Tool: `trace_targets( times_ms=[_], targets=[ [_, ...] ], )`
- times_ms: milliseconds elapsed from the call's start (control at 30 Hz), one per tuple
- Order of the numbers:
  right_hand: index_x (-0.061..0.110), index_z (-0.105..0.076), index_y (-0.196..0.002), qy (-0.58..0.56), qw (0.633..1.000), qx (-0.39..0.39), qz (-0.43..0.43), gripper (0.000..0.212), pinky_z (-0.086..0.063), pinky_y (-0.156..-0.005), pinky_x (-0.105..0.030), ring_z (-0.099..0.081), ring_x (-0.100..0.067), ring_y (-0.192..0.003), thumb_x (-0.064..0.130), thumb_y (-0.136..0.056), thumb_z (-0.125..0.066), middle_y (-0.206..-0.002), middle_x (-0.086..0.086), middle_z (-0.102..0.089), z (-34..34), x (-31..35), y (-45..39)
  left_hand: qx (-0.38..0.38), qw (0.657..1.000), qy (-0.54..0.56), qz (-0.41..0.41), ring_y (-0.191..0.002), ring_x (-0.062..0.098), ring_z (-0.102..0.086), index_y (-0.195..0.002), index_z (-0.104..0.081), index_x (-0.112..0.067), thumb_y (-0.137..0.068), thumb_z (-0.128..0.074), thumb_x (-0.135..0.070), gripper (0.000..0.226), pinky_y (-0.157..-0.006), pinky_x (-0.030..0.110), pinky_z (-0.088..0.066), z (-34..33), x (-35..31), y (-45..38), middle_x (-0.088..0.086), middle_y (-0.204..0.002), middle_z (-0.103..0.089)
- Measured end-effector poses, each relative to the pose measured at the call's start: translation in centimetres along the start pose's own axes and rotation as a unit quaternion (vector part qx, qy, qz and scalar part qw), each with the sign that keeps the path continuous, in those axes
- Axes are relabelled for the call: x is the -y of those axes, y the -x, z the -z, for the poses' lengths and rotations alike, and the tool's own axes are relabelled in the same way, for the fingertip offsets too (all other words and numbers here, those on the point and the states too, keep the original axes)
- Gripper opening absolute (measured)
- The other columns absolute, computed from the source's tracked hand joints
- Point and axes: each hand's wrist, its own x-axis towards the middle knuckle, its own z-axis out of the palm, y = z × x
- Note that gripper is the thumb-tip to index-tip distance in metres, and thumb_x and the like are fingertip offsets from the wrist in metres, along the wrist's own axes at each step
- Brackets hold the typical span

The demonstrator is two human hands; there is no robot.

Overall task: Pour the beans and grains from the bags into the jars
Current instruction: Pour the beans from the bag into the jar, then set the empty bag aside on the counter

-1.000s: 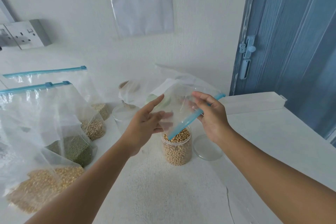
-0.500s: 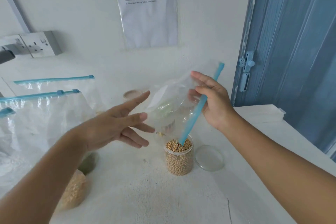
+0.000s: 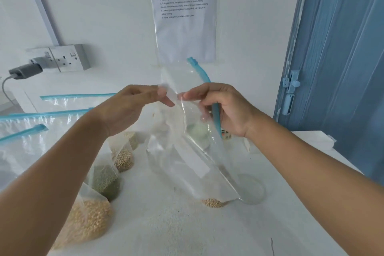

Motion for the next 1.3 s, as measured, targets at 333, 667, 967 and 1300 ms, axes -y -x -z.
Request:
trace_targets(
  times_ms=[333,667,967,1300],
  targets=[
    [0.021,-0.083,-0.105,0.315,0.947,-0.049,-0.03,0.023,-0.056,-0.1,-0.047,-0.075,-0.021,-0.085,0.007,-0.1,-0.066,-0.107,0.002,-0.079,2.7,-0.5,-0.3,0.035,0.989,-0.026,0.14,-0.099,0.026,-0.074,-0.104,-0.084,-0.017,-0.083,-0.072,-0.024,0.025,-0.1,0.037,-0.057,2.6,1.8,2.3,0.006,-0.122,-0.077],
    [0.053,-0.076,-0.11,0.361,0.923,-0.131,0.041,0.027,-0.029,-0.123,-0.036,-0.035,0.0,-0.146,0.033,-0.092,-0.078,-0.157,0.013,-0.044,1.5,-3.0,-0.7,-0.088,0.989,0.075,0.093,-0.107,0.012,-0.064,-0.112,-0.081,-0.019,-0.078,-0.079,-0.026,0.035,-0.085,0.025,-0.052,2.4,2.7,2.4,0.005,-0.122,-0.077],
    [0.039,-0.074,-0.125,-0.067,0.974,-0.185,-0.113,0.041,-0.036,-0.119,-0.048,-0.05,-0.018,-0.135,0.04,-0.084,-0.073,-0.136,0.013,-0.061,-0.7,-6.3,1.2,-0.189,0.969,0.153,0.046,-0.106,0.003,-0.068,-0.114,-0.076,-0.021,-0.099,-0.061,-0.006,0.026,-0.087,0.024,-0.047,3.2,1.9,3.0,-0.003,-0.123,-0.076],
    [0.044,-0.063,-0.139,-0.176,0.964,-0.002,-0.198,0.041,-0.044,-0.107,-0.045,-0.067,-0.02,-0.095,0.04,-0.098,-0.062,-0.113,-0.01,-0.067,-1.6,-7.6,1.9,-0.148,0.962,0.229,-0.024,-0.126,0.017,-0.067,-0.094,-0.084,-0.023,-0.099,-0.048,0.009,0.049,-0.091,0.022,-0.054,5.1,1.4,4.8,0.007,-0.123,-0.076]
  ],
)
